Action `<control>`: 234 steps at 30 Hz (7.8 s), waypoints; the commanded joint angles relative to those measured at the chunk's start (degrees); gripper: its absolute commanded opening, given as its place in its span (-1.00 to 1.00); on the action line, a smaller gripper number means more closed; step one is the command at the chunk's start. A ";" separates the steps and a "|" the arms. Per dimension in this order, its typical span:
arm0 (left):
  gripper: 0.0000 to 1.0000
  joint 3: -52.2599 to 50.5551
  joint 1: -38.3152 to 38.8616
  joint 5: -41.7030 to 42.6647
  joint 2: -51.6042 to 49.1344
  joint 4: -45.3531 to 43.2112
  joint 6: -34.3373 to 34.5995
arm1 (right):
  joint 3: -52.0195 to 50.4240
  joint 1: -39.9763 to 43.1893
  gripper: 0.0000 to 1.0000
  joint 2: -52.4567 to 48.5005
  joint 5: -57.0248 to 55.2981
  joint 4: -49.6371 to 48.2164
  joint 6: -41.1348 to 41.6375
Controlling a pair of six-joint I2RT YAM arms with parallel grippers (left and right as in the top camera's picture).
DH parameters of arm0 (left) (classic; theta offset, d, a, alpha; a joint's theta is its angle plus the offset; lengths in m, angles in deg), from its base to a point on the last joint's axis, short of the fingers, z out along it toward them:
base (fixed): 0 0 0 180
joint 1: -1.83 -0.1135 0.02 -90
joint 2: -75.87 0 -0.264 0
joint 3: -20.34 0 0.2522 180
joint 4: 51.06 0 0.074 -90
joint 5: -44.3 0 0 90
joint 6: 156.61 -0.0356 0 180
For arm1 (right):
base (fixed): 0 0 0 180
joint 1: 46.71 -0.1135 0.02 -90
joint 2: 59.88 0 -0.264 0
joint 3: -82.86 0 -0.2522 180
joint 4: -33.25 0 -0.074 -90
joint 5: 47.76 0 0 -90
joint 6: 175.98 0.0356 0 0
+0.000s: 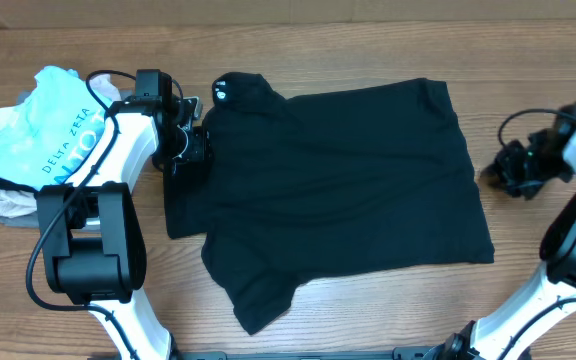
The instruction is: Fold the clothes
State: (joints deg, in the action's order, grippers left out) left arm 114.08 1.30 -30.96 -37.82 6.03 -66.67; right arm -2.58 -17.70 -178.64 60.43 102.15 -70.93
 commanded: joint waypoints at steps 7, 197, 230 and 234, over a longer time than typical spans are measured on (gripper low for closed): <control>-0.18 1.07 0.24 -1.70 -1.62 -2.80 -1.25 | -0.33 0.55 -0.22 -0.81 2.45 12.39 -0.81; -0.14 30.10 0.98 -6.16 -7.58 34.56 3.82 | 6.99 -9.79 -0.81 -6.47 -19.37 -28.85 3.41; 0.47 44.44 4.09 -5.53 7.37 53.48 10.95 | 9.38 -9.14 -0.09 26.64 13.20 17.05 -3.61; 0.45 35.87 7.08 -3.17 11.26 53.46 14.51 | 9.27 -9.14 0.01 27.71 12.68 22.32 -4.70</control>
State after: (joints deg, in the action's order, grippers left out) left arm 155.52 6.06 -34.15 -28.53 59.23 -57.58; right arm 6.01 -26.84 -151.67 72.82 123.19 -74.21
